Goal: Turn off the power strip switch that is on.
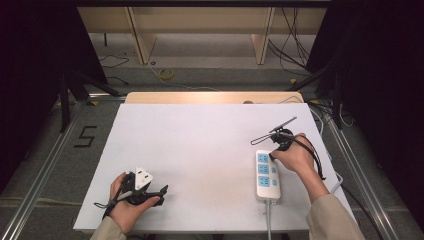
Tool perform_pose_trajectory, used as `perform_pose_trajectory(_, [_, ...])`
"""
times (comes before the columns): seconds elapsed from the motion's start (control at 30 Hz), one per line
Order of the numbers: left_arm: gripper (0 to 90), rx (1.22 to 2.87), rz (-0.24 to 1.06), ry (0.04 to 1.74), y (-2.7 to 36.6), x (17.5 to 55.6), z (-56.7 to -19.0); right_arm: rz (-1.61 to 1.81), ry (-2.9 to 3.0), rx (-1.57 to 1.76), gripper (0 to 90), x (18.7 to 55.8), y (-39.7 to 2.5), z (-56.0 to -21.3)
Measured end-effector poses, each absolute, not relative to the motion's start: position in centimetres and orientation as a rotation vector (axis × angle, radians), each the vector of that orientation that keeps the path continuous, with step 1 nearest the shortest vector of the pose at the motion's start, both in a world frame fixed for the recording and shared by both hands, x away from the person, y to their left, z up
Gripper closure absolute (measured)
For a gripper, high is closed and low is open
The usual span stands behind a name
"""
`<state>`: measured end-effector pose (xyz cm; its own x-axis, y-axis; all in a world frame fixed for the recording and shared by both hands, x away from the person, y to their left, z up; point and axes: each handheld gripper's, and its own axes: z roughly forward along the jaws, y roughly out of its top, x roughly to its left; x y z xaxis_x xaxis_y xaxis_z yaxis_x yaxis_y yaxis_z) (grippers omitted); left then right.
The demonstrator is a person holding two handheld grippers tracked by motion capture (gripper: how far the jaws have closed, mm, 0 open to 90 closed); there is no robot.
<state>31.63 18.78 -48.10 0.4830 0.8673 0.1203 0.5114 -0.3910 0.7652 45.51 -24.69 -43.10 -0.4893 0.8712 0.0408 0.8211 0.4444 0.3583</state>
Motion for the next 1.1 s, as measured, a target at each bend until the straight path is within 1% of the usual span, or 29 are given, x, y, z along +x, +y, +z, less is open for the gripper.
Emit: perform_pose_trajectory(1.1, [15.4, 2.062, 0.683, 1.132, 18.78, 31.64, -48.13, 0.522, 2.518, 1.462, 90.0, 45.10, -24.71, -43.28])
